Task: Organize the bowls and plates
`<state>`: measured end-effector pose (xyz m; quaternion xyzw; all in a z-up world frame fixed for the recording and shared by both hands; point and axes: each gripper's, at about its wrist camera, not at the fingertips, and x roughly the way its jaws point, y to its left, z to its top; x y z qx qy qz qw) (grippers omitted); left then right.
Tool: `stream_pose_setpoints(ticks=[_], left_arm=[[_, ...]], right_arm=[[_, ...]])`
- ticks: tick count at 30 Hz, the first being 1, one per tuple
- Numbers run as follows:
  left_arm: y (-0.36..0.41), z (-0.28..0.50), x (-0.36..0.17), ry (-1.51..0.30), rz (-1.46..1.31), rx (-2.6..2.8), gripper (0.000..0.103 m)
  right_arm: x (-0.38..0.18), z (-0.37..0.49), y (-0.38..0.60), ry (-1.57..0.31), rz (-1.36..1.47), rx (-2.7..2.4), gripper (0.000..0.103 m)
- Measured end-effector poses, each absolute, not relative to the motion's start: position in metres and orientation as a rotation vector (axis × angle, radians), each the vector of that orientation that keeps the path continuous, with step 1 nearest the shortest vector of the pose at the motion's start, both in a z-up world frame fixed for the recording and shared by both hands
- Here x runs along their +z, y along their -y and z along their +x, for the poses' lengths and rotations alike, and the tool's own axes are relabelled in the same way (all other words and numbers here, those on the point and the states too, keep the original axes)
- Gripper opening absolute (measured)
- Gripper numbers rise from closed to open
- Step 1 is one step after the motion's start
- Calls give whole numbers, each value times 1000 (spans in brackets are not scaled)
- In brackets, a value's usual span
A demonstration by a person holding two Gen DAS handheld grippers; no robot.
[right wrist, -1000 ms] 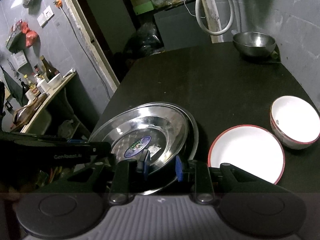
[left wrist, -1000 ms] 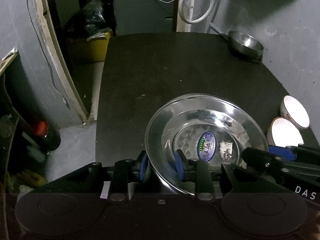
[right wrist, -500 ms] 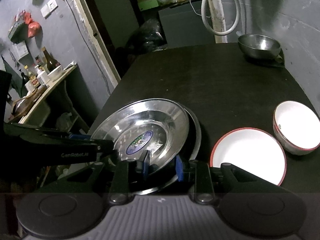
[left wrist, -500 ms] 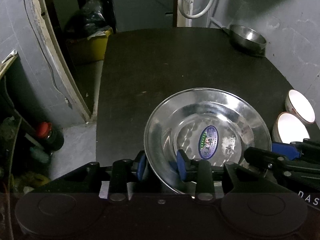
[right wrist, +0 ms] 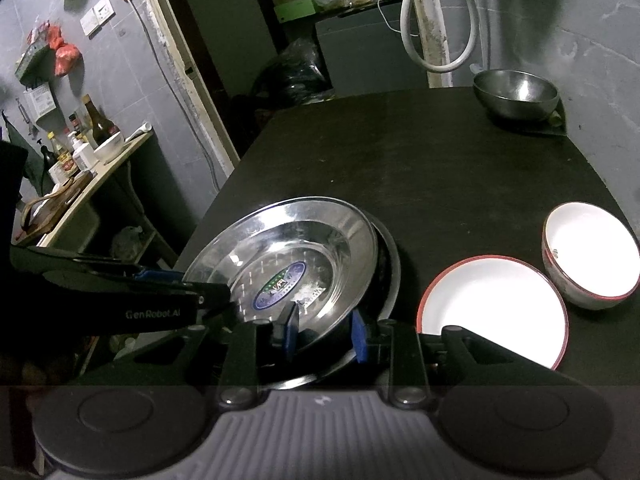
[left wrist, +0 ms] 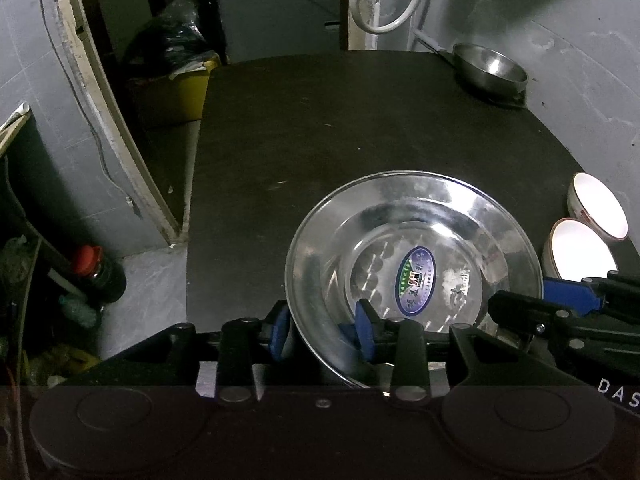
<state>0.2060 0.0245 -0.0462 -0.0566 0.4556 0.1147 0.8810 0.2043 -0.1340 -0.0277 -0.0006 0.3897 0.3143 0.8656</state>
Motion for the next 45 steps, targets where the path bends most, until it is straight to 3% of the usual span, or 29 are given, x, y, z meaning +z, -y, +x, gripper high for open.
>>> stream_pose_setpoints(ticks=[14, 19, 27, 31, 34, 37, 42, 45], left_arm=[[-24, 205, -45, -949, -114, 240, 46], [-24, 201, -44, -941, -112, 263, 66], [-23, 199, -40, -926, -104, 293, 76], [-21, 196, -33, -869, -111, 301, 91], [-16, 195, -26, -797, -122, 250, 102], [-8, 197, -20, -737, -117, 192, 102], [7, 209, -16, -725, -132, 129, 102], [13, 215, -18, -727, -155, 115, 102]], right_arm=[[-25, 199, 136, -803, -18, 663, 34], [-24, 198, 138, -792, -12, 649, 41], [-23, 195, 144, -778, -1, 630, 47], [-20, 189, 154, -744, 3, 618, 56], [-17, 183, 169, -717, 11, 591, 73], [-17, 177, 187, -703, 31, 549, 86], [-21, 175, 218, -688, 88, 463, 99], [-22, 183, 230, -679, 113, 428, 101]])
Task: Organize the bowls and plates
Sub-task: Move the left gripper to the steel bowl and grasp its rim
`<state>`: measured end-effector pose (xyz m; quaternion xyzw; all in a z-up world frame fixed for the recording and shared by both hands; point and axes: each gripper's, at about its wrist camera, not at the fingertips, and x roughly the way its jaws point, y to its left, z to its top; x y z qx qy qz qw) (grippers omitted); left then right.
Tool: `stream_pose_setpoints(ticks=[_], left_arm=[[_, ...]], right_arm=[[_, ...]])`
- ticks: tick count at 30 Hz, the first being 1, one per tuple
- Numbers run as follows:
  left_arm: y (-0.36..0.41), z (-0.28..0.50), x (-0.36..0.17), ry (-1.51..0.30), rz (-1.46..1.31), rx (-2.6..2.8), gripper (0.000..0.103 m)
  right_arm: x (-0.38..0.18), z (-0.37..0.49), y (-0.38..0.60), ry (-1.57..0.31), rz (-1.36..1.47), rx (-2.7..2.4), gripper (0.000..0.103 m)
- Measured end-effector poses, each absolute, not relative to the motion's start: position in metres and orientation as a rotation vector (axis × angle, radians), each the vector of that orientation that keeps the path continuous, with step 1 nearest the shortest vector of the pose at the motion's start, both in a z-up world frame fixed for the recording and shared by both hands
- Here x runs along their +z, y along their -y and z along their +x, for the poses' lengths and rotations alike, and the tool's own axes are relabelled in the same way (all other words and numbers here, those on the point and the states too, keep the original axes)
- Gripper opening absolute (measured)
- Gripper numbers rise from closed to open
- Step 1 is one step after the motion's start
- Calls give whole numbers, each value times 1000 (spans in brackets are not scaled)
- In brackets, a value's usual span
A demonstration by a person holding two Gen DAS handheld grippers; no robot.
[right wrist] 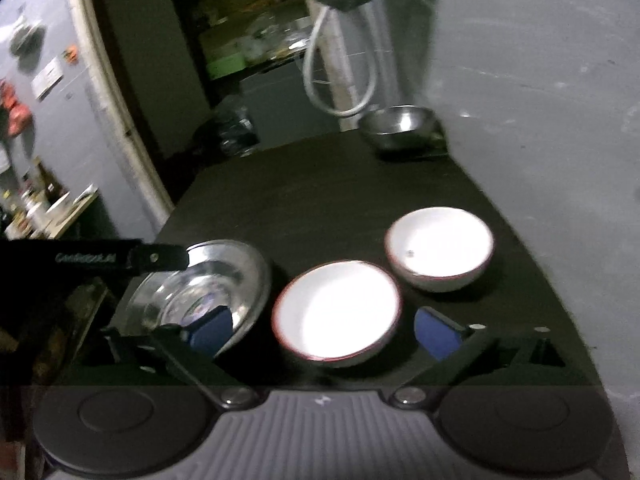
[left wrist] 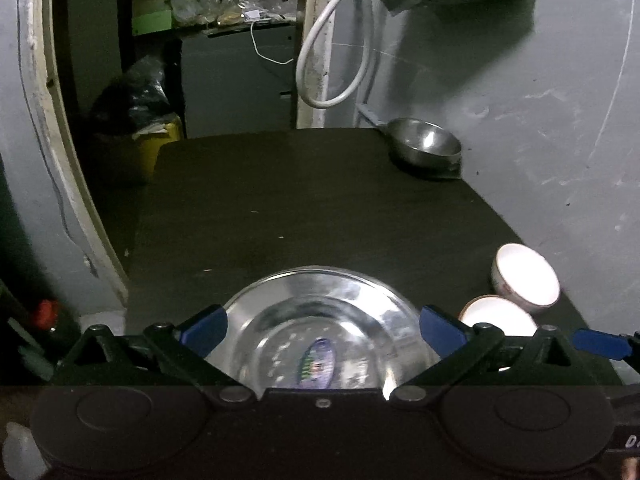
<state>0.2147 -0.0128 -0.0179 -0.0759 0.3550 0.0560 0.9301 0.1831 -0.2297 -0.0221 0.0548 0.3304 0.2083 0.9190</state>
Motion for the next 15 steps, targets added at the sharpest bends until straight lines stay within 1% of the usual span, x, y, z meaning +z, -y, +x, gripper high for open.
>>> stream_pose_setpoints(ticks=[9, 12, 15], left_arm=[[11, 265, -10, -714, -236, 122, 102], [2, 292, -7, -735, -262, 152, 102], [-5, 328, -3, -783, -233, 173, 102]], right_arm=[[-15, 236, 228, -642, 116, 369, 103], [-12, 262, 223, -670, 130, 341, 103], [-10, 289, 219, -709, 151, 315, 103]])
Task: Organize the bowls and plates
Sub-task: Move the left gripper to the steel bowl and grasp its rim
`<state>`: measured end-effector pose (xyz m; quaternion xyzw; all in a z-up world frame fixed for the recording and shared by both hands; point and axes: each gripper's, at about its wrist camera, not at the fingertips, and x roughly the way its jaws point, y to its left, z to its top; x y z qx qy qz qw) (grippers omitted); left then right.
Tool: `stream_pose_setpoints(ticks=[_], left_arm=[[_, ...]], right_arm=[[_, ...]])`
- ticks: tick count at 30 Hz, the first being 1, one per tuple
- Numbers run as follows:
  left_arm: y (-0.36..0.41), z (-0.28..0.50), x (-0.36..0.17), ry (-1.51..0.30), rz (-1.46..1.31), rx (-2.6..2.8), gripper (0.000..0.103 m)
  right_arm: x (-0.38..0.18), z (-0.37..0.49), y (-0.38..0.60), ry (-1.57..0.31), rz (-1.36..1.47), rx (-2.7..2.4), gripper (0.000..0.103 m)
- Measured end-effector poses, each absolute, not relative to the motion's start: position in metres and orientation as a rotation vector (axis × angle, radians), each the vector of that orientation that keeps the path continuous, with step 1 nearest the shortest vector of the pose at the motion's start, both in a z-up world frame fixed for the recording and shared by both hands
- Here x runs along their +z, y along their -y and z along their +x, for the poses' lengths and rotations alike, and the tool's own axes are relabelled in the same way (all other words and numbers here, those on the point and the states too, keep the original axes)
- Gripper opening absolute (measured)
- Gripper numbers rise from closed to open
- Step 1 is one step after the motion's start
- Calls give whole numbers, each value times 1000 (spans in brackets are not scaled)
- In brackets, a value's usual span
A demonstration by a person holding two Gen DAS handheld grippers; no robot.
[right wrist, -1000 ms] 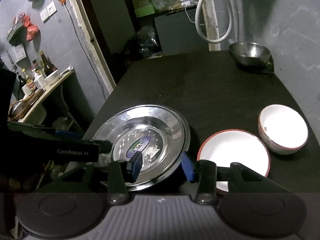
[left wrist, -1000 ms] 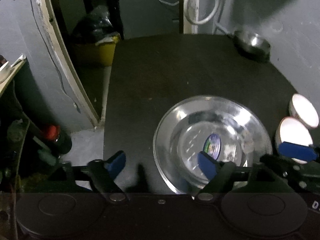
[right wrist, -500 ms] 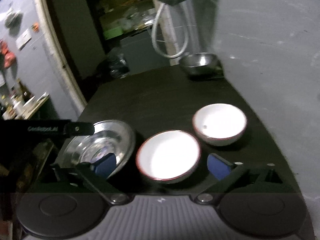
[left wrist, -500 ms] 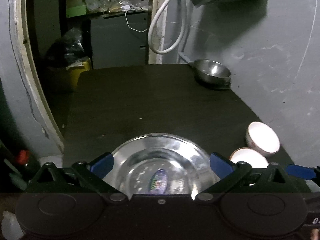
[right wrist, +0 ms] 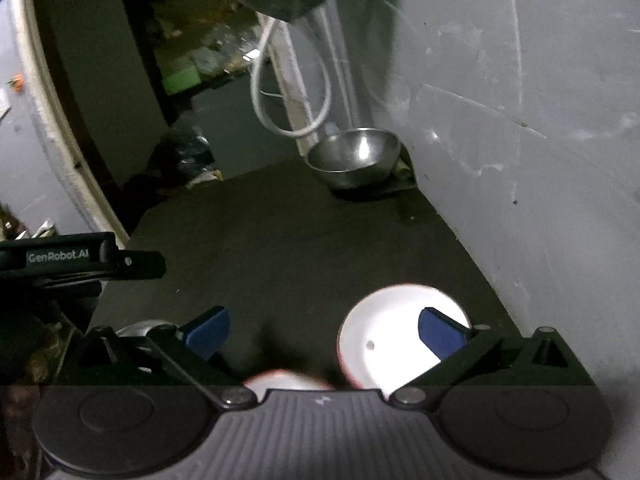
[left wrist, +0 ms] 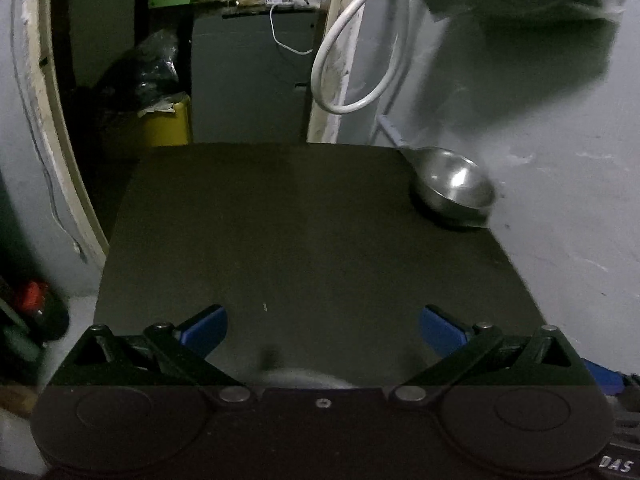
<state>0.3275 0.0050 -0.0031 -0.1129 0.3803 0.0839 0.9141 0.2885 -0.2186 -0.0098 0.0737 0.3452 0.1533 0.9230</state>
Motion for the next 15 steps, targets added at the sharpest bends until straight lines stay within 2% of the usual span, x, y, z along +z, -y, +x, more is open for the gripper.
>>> stream_pose_setpoints(ticks=[6, 15], left_arm=[[-14, 398, 9, -825, -221, 174, 102], [-10, 508, 6, -861, -361, 91, 102]], right_arm=[[-9, 345, 212, -687, 223, 248, 102], [-20, 414, 206, -650, 441, 137, 93]])
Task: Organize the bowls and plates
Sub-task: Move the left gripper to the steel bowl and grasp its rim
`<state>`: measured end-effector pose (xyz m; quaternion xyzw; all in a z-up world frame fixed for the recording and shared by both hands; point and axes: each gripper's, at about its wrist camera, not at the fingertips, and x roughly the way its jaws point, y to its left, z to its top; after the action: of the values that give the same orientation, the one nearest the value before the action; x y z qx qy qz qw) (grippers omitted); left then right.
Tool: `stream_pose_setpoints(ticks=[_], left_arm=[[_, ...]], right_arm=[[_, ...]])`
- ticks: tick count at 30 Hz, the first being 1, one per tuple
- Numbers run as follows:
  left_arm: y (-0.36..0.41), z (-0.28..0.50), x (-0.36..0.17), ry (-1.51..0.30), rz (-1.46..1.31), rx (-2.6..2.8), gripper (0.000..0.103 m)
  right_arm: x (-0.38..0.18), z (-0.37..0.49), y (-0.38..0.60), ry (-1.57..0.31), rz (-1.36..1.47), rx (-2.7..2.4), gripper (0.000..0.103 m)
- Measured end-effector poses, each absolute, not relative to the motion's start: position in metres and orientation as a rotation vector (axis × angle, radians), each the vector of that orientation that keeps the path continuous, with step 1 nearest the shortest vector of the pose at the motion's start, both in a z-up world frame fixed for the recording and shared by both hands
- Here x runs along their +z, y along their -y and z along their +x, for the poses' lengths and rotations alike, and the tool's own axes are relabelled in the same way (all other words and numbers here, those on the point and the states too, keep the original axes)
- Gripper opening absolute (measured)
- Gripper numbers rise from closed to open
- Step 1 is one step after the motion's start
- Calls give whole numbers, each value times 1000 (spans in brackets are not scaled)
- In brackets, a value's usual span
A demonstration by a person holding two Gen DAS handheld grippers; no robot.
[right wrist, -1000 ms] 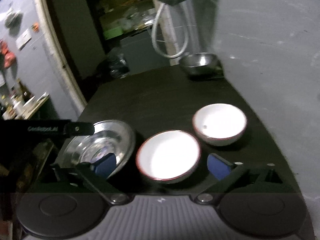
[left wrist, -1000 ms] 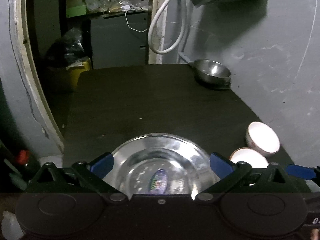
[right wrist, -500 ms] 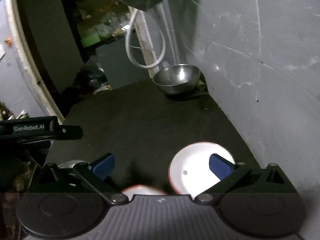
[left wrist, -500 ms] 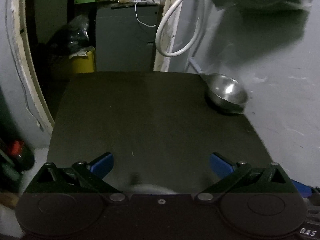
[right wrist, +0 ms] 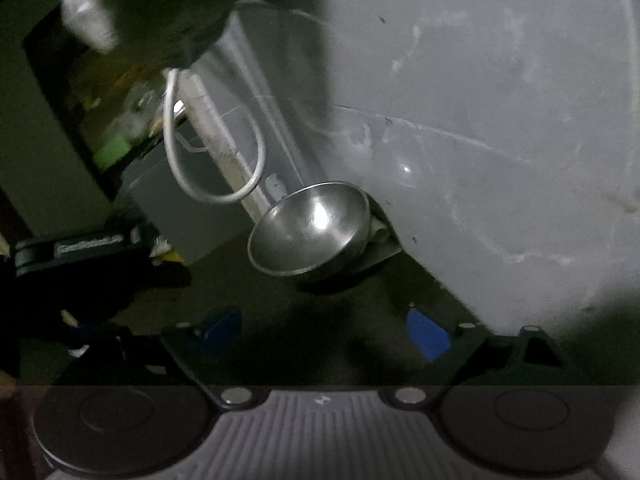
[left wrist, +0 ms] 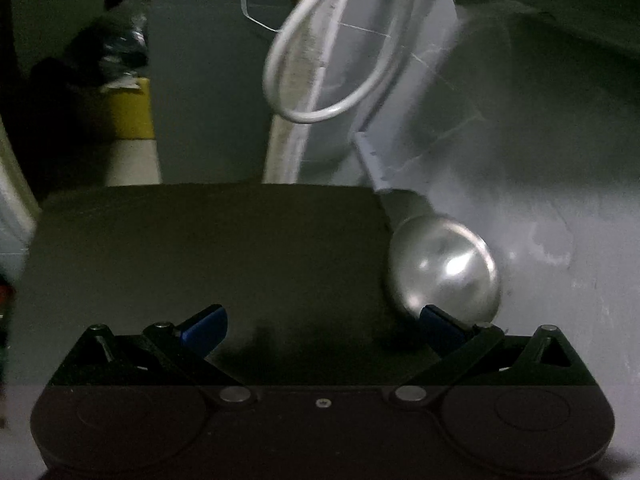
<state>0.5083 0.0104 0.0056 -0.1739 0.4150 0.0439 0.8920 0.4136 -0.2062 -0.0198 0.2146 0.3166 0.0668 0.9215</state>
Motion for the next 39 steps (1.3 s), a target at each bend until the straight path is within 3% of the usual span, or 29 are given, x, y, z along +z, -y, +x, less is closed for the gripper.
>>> stream_pose_setpoints(ticks=[8, 12, 17, 20, 22, 26, 28, 39], left_arm=[[-11, 562, -17, -874, -462, 56, 101], [-6, 566, -27, -874, -460, 27, 94], [-1, 570, -41, -896, -485, -12, 80], [7, 573, -45, -908, -471, -28, 65], [10, 576, -48, -926, -463, -39, 39], [11, 579, -50, -930, -463, -52, 29], [12, 579, -50, -928, -465, -77, 18], [10, 551, -47, -834, -412, -155, 17]], right_arm=[[-34, 452, 201, -608, 492, 68, 81], [-39, 468, 197, -605, 469, 74, 75], [-45, 479, 200, -630, 479, 64, 66], [-49, 484, 200, -636, 468, 56, 57], [-50, 486, 199, -643, 457, 50, 47], [-51, 489, 197, -650, 432, 46, 38], [-52, 489, 197, -648, 431, 49, 35], [-52, 477, 199, -646, 403, 49, 25]])
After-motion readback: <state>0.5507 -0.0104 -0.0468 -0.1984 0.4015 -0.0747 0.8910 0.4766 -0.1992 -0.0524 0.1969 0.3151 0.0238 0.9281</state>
